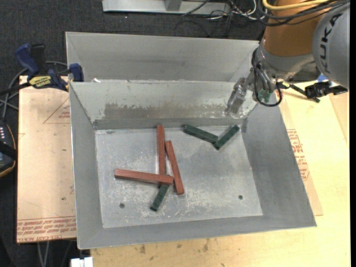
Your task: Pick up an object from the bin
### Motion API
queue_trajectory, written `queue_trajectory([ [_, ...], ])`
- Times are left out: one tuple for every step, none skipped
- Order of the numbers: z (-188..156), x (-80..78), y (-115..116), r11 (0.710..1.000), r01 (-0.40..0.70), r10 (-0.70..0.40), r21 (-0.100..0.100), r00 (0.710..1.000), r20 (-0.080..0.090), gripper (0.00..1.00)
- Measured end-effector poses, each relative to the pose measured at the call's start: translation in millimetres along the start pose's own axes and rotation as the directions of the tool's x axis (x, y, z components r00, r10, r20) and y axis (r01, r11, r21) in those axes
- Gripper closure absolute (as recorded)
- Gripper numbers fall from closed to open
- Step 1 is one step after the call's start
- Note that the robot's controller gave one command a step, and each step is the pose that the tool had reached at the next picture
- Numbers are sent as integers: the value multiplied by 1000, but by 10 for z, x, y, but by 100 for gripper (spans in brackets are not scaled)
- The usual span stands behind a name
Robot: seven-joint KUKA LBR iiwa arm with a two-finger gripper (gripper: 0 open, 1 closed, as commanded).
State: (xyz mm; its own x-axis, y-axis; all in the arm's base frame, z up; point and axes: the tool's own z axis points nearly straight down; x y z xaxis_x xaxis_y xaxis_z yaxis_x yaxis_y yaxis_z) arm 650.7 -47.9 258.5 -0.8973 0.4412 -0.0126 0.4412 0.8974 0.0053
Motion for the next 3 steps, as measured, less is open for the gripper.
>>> queue_trajectory([
  [56,19,-3,1000,1,-1,4,1000,-9,0],
  [1676,353,181,975,224,-224,2,974,-20,0],
  [1879,79,212,919,395,-395,-1,918,-9,0],
])
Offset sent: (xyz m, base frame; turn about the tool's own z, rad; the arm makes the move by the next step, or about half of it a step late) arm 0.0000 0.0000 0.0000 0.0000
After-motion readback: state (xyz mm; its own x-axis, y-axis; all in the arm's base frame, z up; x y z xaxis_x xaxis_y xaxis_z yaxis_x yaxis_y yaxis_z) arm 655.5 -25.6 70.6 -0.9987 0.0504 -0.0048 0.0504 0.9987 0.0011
